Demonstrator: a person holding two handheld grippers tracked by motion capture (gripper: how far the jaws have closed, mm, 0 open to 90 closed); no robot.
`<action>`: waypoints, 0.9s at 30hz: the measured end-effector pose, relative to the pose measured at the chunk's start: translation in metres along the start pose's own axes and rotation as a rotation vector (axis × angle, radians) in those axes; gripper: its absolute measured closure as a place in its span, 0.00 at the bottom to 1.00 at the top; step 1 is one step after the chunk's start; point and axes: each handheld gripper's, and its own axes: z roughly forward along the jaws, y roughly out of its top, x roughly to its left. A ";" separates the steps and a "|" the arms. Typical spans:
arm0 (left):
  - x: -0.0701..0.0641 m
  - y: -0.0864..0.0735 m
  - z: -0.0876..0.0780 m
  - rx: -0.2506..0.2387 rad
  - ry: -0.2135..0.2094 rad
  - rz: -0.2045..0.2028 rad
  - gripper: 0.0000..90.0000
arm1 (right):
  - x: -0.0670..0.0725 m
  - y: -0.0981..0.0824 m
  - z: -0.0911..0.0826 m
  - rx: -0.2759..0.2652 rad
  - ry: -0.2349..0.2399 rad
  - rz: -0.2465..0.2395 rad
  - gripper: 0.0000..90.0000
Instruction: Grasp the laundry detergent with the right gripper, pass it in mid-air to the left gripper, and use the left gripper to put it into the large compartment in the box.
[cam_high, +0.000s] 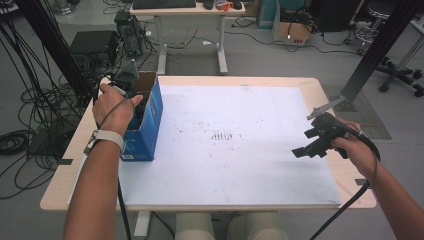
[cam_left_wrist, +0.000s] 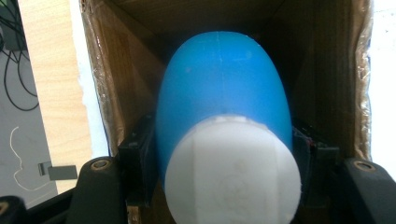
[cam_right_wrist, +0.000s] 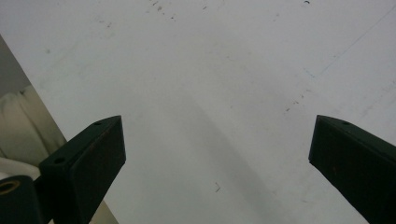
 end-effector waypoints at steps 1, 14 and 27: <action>0.000 0.000 0.000 0.000 0.000 0.000 0.41 | 0.000 0.000 0.000 0.000 0.000 0.000 0.04; 0.001 -0.001 -0.001 0.011 -0.002 -0.006 0.41 | 0.003 0.001 0.000 0.006 -0.001 0.000 0.04; 0.001 -0.002 -0.001 0.008 0.005 -0.006 0.41 | 0.004 0.003 0.000 0.007 0.001 -0.007 0.04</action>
